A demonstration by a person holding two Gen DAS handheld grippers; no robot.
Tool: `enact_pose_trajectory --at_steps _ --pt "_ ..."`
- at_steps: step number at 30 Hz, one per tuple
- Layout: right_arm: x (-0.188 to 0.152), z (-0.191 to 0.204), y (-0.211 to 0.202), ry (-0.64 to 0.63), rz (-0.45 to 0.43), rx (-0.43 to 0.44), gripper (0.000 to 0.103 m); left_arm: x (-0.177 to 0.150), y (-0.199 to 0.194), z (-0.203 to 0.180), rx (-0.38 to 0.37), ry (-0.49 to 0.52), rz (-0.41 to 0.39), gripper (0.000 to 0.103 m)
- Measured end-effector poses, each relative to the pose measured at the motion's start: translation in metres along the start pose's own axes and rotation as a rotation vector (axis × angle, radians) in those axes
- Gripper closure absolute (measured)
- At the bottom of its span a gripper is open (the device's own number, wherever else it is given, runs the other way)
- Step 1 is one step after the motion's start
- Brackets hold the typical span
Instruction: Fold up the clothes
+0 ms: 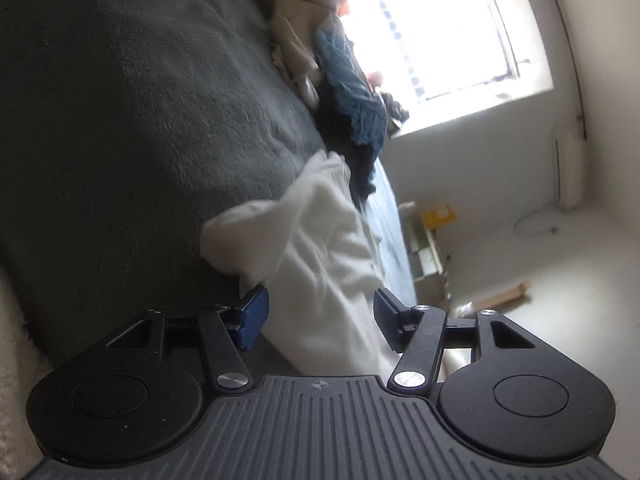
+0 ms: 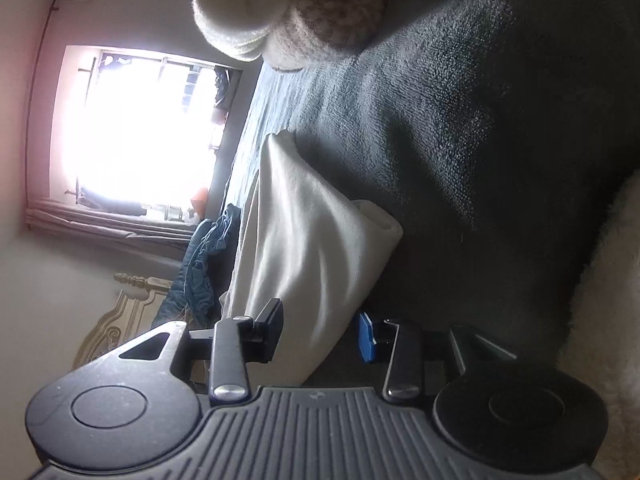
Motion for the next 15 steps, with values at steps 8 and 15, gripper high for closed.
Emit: enact_pose_trajectory --at_steps 8,15 --pt "-0.004 0.008 -0.001 0.082 -0.011 -0.055 0.062 0.008 0.006 -0.001 0.014 -0.007 0.009 0.045" --pt "-0.007 0.011 0.014 0.109 0.006 -0.074 0.062 0.002 0.005 0.010 0.022 -0.019 0.013 0.044"
Point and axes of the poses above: each gripper's, at about its wrist camera, not at the fingertips, and y roughly the way its jaws point, z to its left, x to its top, the point moved 5 cm from there along y, roughly the way its jaws point, and after that the axes turned 13 degrees about -y, right-handed, at the moved point
